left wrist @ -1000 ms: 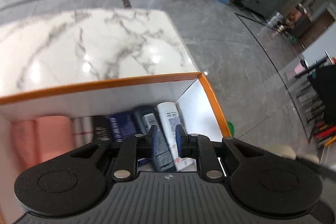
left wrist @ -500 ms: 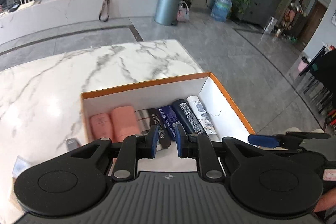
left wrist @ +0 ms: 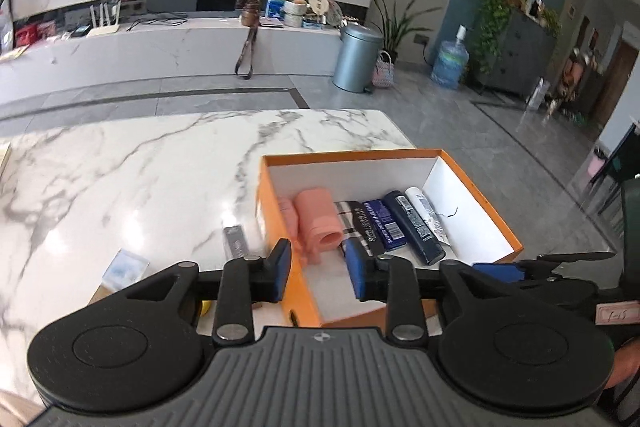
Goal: Organize rigid objects
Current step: 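Move both grippers back to the clear cube and brown box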
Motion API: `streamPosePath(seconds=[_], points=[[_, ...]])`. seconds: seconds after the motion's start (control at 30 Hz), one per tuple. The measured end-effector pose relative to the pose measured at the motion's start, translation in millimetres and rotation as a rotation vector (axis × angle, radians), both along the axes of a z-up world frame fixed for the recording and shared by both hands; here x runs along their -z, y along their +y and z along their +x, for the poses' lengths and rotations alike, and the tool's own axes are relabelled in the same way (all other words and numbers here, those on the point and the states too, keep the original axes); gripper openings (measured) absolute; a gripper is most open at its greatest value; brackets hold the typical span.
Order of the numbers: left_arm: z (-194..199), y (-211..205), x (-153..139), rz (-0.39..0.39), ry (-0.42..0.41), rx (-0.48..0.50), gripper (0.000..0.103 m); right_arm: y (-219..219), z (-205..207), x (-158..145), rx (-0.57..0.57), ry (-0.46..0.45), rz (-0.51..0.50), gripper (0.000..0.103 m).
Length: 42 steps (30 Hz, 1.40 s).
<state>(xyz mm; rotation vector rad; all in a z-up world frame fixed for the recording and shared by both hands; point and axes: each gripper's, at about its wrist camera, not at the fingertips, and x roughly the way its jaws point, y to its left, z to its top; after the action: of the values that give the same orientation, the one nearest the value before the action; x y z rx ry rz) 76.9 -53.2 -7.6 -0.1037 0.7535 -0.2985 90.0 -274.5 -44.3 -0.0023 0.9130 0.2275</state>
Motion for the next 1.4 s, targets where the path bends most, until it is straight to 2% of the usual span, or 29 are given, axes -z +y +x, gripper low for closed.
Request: streamPosePath(seconds=[0.07,0.17,0.23,0.3,0.33,0.5,0.6,0.83,0.93,1.0,1.13,1.2,1.4], points=[[-8.7,12.2,2.5,-0.002,-0.013,-0.025,0.045,14.5,-8.5,-0.3,-0.027,-0.045,-0.02,0.061],[-19.6,31.0,5.3,-0.018,-0.039,-0.072,0.054,34.4,-20.3,-2.7,-0.068,-0.123,-0.042,0.071],[-26.1,42.7,8.2,-0.014,-0.059,-0.1,0.067,46.3,-27.1,-5.2,-0.097,-0.178,-0.051,0.073],[-30.3,53.4,11.8,-0.007,-0.07,-0.129,0.077,56.4,-31.8,-7.5,-0.114,-0.225,-0.052,0.083],[-31.5,59.6,13.7,-0.002,-0.067,-0.136,0.081,60.7,-34.3,-8.6,-0.122,-0.249,-0.043,0.084],[-38.3,84.5,18.2,0.029,-0.053,-0.14,0.087,89.3,-36.8,-6.9,-0.166,-0.247,-0.02,0.095],[-39.9,102.0,22.8,0.031,-0.031,-0.145,0.087,110.2,-36.4,-0.2,-0.192,-0.217,-0.023,0.095],[-32.5,145.3,33.7,-0.03,0.058,-0.18,0.086,152.2,-33.1,15.8,-0.271,-0.156,-0.018,0.095],[-28.5,158.5,38.0,-0.042,0.08,-0.189,0.085,165.9,-30.8,19.1,-0.281,-0.145,-0.02,0.091],[-24.4,164.2,41.2,-0.051,0.095,-0.178,0.084,174.1,-27.5,22.6,-0.291,-0.129,-0.024,0.08],[-14.5,170.9,51.8,-0.055,0.138,-0.157,0.082,187.9,-19.9,33.6,-0.328,-0.073,-0.022,0.065],[-8.3,172.3,58.5,-0.032,0.148,-0.138,0.082,193.6,-17.9,38.2,-0.349,-0.056,-0.029,0.057],[21.5,170.9,82.7,0.093,0.202,-0.002,0.083,204.3,0.9,49.6,-0.38,-0.007,-0.04,0.056]])
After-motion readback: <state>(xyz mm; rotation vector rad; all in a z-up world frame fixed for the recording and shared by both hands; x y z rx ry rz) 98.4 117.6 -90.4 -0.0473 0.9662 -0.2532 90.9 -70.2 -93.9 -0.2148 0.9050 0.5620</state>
